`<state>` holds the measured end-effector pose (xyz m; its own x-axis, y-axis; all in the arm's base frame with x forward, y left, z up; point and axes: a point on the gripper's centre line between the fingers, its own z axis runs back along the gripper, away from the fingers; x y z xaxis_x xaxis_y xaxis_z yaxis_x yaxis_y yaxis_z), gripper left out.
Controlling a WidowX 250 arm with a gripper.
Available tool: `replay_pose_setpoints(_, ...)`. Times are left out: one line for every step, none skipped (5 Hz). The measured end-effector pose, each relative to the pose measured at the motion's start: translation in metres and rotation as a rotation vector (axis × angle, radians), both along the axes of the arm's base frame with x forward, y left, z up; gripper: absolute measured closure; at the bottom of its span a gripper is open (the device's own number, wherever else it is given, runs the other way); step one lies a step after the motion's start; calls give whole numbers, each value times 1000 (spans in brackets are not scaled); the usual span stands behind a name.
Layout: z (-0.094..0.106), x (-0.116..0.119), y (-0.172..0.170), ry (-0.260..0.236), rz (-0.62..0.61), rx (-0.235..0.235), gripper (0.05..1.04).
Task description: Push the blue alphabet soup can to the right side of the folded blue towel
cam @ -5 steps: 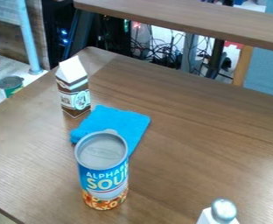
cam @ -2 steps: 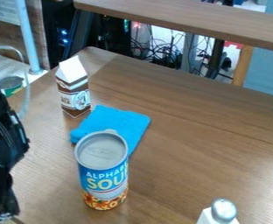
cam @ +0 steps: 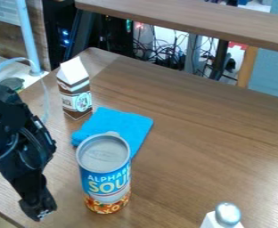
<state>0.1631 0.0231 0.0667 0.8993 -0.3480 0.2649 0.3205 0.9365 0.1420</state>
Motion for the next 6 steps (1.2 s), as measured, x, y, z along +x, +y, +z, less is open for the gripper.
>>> replay_pose_setpoints(-6,15,-7,-60,8,-42,83)
replay_pose_setpoints(-15,27,-17,-75,-8,-73,83)
replay_pose_setpoints(-12,44,-27,-84,-41,-81,83)
replay_pose_setpoints(-11,62,-41,-108,-60,-80,83)
replay_pose_setpoints(-14,78,-48,-111,-73,-63,83)
replay_pose_setpoints(-13,100,-53,-110,-81,-48,83)
